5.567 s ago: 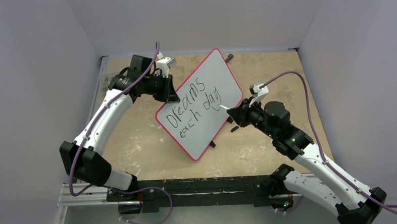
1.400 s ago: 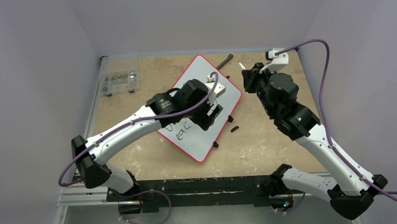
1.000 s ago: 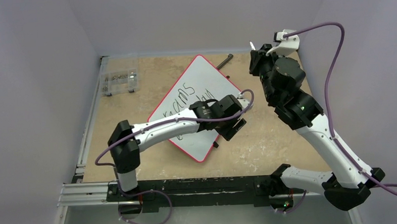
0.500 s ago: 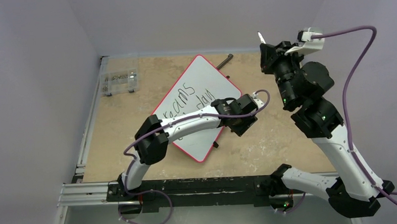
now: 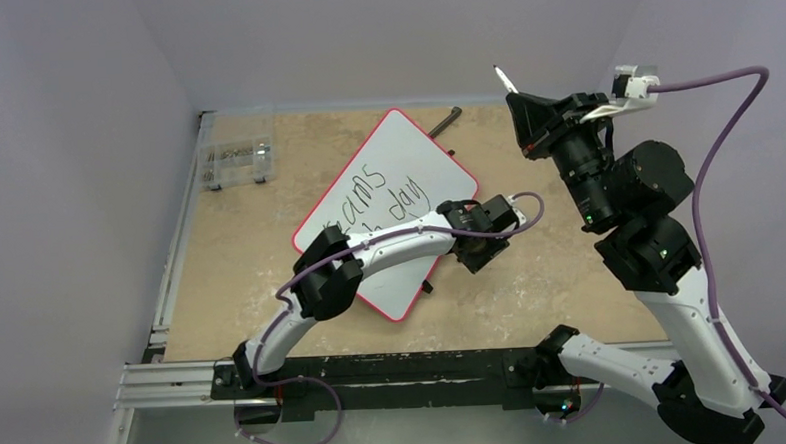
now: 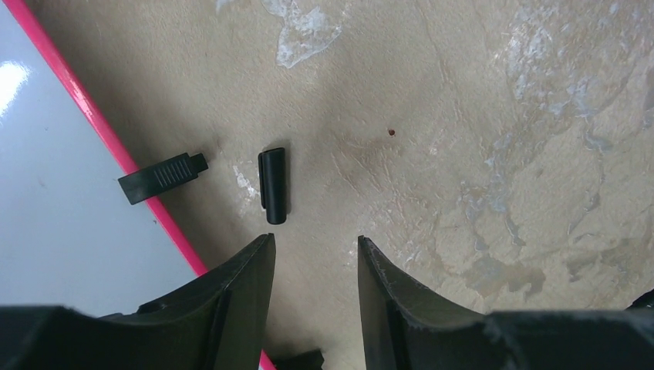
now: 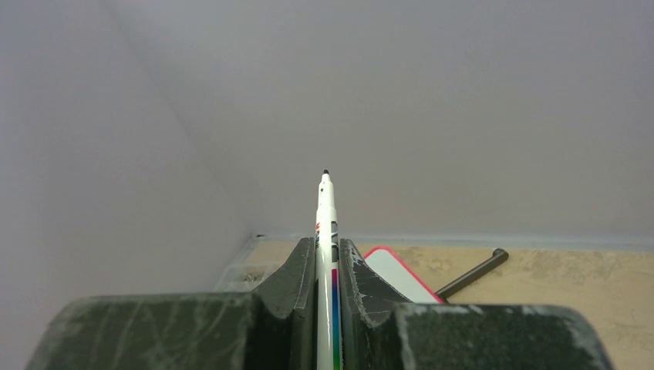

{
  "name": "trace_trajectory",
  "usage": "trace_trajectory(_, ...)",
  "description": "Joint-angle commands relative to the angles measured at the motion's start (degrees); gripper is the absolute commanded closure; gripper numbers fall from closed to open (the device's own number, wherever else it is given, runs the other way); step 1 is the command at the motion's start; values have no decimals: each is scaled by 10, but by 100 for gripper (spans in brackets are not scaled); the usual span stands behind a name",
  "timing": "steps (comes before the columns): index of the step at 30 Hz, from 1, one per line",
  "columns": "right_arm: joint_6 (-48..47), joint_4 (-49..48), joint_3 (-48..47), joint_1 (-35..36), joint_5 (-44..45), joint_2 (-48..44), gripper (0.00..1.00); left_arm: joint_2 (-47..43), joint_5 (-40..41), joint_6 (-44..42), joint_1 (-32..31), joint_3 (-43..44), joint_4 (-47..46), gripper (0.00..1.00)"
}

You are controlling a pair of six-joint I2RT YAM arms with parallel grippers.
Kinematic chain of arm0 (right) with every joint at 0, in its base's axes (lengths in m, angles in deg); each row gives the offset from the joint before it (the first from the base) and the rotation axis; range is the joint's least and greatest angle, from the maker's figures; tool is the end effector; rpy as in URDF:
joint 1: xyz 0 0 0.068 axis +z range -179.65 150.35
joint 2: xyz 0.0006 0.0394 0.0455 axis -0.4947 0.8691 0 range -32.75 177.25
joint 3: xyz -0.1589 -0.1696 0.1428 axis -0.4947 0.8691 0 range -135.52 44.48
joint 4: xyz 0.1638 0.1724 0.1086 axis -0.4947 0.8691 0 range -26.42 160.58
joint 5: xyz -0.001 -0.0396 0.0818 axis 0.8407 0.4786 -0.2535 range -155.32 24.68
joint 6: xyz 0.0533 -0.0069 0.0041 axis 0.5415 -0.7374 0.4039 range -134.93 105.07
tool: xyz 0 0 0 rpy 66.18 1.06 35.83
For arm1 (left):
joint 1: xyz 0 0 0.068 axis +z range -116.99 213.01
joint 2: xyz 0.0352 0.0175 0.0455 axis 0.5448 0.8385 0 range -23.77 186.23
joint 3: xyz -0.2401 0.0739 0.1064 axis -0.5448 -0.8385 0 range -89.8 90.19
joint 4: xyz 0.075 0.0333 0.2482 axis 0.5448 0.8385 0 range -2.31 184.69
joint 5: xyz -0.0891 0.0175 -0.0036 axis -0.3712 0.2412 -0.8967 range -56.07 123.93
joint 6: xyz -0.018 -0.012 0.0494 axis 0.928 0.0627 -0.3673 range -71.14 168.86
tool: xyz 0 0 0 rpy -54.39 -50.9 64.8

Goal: Write a sentence on the whiteboard
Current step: Pick up the pen cap from the center of the board.

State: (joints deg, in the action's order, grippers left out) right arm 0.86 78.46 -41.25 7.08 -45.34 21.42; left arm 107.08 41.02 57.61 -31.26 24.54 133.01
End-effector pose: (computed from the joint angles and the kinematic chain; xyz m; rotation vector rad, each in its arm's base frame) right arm 0.1240 0.0774 0.5378 0.0656 1.3167 0.5600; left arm 0.2193 -0.4451 0.2047 1.2033 2.3748 -0.2649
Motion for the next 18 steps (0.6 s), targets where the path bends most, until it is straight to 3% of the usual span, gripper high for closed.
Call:
trace_trajectory(1,26,-27,23,-1,-25,-18,100,11,8,-14,4,34,3,58)
trace_trajectory(18,46,-22,54,-1,-65,-16,100,56,-3,-35,28,72,25,61)
